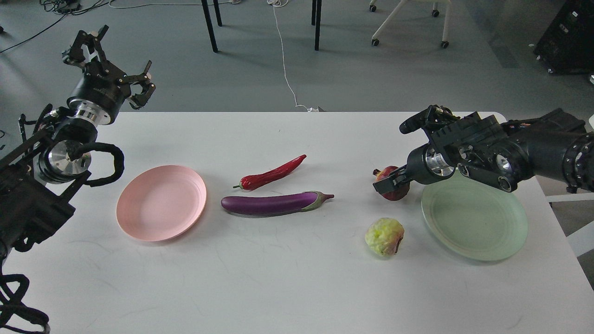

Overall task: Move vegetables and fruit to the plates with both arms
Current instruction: 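Reach the right gripper to the dark red pomegranate and grasp it, then carry the pomegranate with the right gripper onto the green plate and release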

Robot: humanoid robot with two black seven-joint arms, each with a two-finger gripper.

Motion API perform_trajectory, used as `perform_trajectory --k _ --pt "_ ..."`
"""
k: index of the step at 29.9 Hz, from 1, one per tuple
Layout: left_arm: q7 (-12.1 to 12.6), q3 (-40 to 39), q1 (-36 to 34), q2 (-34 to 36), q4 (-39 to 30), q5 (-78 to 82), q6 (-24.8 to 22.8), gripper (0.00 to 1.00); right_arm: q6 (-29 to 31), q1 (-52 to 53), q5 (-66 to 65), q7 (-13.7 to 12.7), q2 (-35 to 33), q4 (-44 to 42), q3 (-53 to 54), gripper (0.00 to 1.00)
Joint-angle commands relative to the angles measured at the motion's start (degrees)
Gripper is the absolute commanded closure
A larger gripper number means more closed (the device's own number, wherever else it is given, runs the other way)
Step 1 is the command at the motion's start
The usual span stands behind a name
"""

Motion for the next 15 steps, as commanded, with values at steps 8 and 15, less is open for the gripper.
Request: perform_trajectory --k 8,15 --pt "0.1 0.0 0.1 1.0 0.0 -0.1 0.0 0.02 0.4 10.8 0.2 -0.3 -9.1 9.4 -1.6 0.56" --pt "0.1 0.0 0.1 2.0 -0.1 -0.1 0.0 0.02 0.1 9.7 -9.2 -0.3 -24.1 14.4 -2.0 0.54"
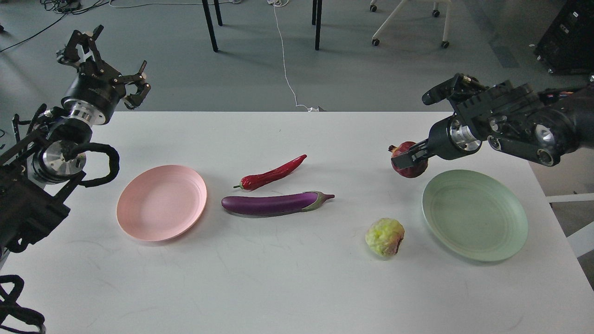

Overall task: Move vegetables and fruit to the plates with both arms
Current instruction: 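Carry the pomegranate with the right gripper onto the green plate and release, then reach the right gripper to the pale green fruit and grasp it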

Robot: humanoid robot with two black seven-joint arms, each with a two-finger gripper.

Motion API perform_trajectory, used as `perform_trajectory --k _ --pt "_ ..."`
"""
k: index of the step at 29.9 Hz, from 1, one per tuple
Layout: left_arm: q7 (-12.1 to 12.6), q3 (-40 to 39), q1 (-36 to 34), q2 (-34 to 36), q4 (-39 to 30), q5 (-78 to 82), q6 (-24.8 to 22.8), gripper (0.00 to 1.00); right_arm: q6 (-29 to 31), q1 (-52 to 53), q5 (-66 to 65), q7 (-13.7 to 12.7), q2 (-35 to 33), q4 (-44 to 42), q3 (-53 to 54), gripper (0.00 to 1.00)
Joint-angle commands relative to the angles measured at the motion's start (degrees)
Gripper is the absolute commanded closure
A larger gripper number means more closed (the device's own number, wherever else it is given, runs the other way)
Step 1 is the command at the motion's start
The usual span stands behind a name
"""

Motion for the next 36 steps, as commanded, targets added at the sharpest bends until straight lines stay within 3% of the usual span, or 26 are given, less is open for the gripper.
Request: perform_trajectory --k 1,7,10,13,15,22,28,36 --pt "0.0 0.1 0.0 0.2 -0.1 0.0 0.0 0.02 -0.5 -3.1 -6.3 0.1 -6.4 0.6 0.6 0.53" --pt "0.0 0.3 0.4 0.3 -0.1 0.0 0.2 0.02 -5.6 -11.0 -7.9 0.1 -8.5 -0.9 0.8 0.47" --pt "0.1 0.3 0.5 0.2 -0.1 0.0 0.4 0.02 -7.7 -13.5 -7.9 0.0 -7.8 -3.5 0.8 0.39" --pt "0.1 0.3 0.7 0.2 -0.1 0.0 0.7 0.02 -8.1 -14.4 -7.8 -0.1 -6.6 -5.0 0.9 0.21" --pt "0.0 0.3 0.9 0.1 -0.1 0.0 0.8 0.02 -8.1 -14.2 -7.8 0.0 -6.7 -5.0 0.8 0.03" --pt "-0.1 -0.1 1.1 0.2 -0.1 0.0 0.6 0.02 -7.7 -8.9 -7.8 0.3 -6.9 -3.3 0.8 0.02" --pt "-0.1 -0.1 1.1 0.2 -0.1 0.0 0.6 0.02 -7.6 0.6 -6.9 0.2 -4.2 8.5 2.4 0.02" --pt "0.0 -0.2 1.1 0.4 -0.1 0.0 0.3 0.02 -7.6 1.7 -6.3 0.5 0.0 19.5 2.4 0.03"
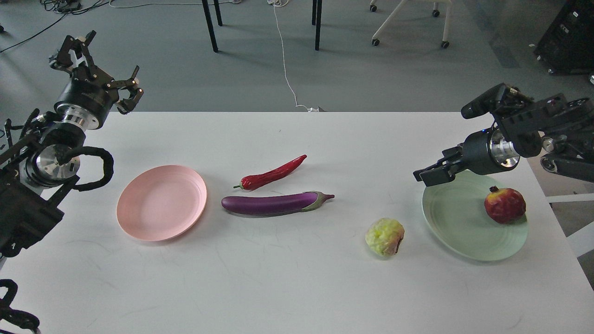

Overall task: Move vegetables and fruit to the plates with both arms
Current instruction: 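Reach the right gripper to the pale green fruit and grasp it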

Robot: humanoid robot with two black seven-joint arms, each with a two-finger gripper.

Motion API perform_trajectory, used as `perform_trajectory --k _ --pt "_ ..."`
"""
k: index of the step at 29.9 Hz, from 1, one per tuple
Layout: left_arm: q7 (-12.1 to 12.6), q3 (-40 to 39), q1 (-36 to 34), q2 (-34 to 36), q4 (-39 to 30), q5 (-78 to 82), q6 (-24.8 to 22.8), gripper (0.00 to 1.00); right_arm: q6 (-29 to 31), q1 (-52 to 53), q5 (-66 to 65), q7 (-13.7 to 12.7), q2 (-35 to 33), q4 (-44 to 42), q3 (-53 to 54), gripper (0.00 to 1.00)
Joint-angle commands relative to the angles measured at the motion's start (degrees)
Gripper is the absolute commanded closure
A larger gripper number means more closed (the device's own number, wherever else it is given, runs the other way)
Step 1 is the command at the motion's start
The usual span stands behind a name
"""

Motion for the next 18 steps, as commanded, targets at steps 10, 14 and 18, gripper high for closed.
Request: perform_trajectory --k 10,14,18 --pt "0.0 0.1 0.1 0.2 0.0 0.1 -0.2 0.02 0.0 -3.2 3.4 0.1 9.3 3.3 -3.3 0.05" --pt "0.0 0.2 0.1 0.4 0.0 0.1 -0.3 0.02 0.0 -5.0 3.3 0.1 10.5 3.2 -3.6 0.13" --pt "0.0 0.1 0.6 0.4 0.0 0.1 -0.2 0.02 0.0 -5.2 3.3 0.0 10.6 3.0 -3.6 0.46"
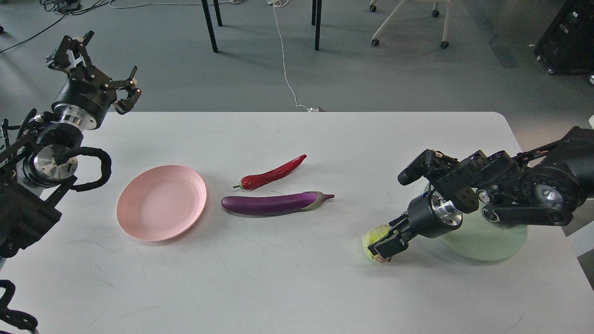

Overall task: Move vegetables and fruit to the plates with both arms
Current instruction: 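Reach the right gripper to the pale green fruit and grasp it, then place the pale green fruit on the green plate and withdraw right gripper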

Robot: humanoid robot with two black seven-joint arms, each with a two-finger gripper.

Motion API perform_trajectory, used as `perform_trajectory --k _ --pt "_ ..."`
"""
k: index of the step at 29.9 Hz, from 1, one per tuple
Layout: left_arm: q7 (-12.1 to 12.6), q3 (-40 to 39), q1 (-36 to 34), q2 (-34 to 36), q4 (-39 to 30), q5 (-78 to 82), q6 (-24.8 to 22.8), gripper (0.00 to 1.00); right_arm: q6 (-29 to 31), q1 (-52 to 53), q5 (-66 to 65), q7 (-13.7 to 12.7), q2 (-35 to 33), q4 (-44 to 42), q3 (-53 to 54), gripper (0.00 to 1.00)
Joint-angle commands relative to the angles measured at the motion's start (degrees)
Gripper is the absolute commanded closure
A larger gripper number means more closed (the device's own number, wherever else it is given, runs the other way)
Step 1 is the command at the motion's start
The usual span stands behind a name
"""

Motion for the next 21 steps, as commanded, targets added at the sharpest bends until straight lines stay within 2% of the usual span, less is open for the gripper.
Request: perform_trajectory --k 1,2,6,11,17,21 --pt "0.0 -0.1 0.5 0.1 0.0 0.0 0.0 0.02 0.0 0.2 0.1 0.0 0.0 -0.1 0.2 0.53" --pt "0.0 -0.1 0.5 0.1 0.0 0.0 0.1 0.02 0.0 0.8 0.1 0.0 -0.1 0.0 0.3 0.56" --pt "0.0 -0.1 0.5 0.1 0.0 -0.1 0.4 0.02 0.0 3.6 0.4 0.0 -1.6 0.0 0.7 0.56" --pt "0.0 -0.2 0.5 0.3 -0.1 -0.1 0.4 0.02 0.0 7.0 -0.6 -0.2 -7.5 0.4 0.2 0.56" --pt "0.0 -0.2 0.5 0.6 -0.1 -0.1 0.4 0.02 0.2 5.8 -10.9 -0.3 -14.3 -0.2 -4.2 0.54" --pt "0.0 -0.2 0.5 0.5 -0.1 -0.1 0.4 0.02 -0.3 2.5 -12.9 -0.3 -17.2 -2.7 -4.3 0.52"
